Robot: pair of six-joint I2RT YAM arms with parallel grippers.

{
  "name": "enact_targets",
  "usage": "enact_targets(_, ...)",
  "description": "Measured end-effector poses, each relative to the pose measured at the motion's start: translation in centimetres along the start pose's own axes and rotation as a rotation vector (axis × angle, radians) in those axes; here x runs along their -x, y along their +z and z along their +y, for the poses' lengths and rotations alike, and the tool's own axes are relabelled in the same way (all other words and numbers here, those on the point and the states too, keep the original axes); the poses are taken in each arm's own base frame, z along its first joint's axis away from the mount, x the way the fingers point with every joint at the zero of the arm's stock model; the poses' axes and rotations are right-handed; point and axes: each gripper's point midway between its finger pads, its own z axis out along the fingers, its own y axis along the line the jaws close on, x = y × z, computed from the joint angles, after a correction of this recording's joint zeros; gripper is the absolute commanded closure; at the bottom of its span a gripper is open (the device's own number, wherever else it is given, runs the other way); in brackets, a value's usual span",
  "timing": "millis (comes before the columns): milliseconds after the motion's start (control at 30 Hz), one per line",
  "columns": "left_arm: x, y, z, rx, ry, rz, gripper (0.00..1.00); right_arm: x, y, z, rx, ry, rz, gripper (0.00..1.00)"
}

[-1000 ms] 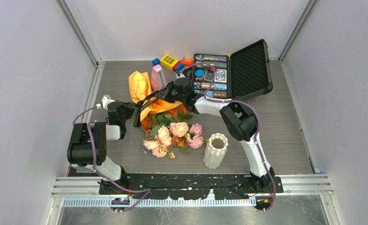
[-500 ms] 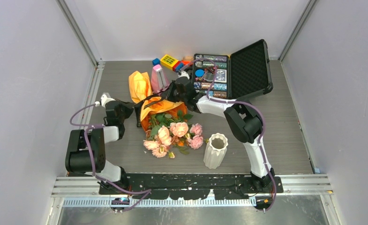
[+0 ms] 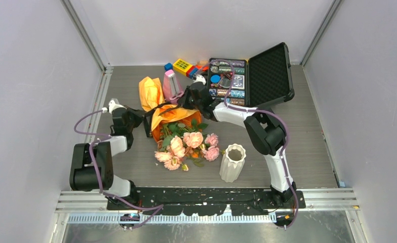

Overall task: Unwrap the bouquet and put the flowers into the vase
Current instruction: Untie the ribbon from the wrapping paper.

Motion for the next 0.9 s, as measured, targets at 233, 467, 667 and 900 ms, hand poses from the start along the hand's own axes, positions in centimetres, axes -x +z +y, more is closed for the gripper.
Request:
enact_targets(233, 0.5, -0.6, 0.1, 0.007, 0.017, 0.001, 1.0, 0.7, -0.6, 0.0, -0.012, -0.02, -0.021, 1.0)
enact_targets(467, 0.5, -0.9, 0.6, 0.014, 0.037, 0.021, 1.0, 0.8, -1.0, -0.4, -0.035, -0.029, -0.023, 1.0)
enact_targets(667, 0.4, -1.0, 0.8, 0.018, 0.045, 0.059, 1.0, 1.5, -2.3, -1.9, -0.052, 0.007, -0.026, 1.0)
enact_targets(900, 1.5, -0.9, 0.5, 0.014, 0.063, 0.082, 1.0, 4.0, -2.9, -3.9, -0.077, 0.033, -0.06, 1.0)
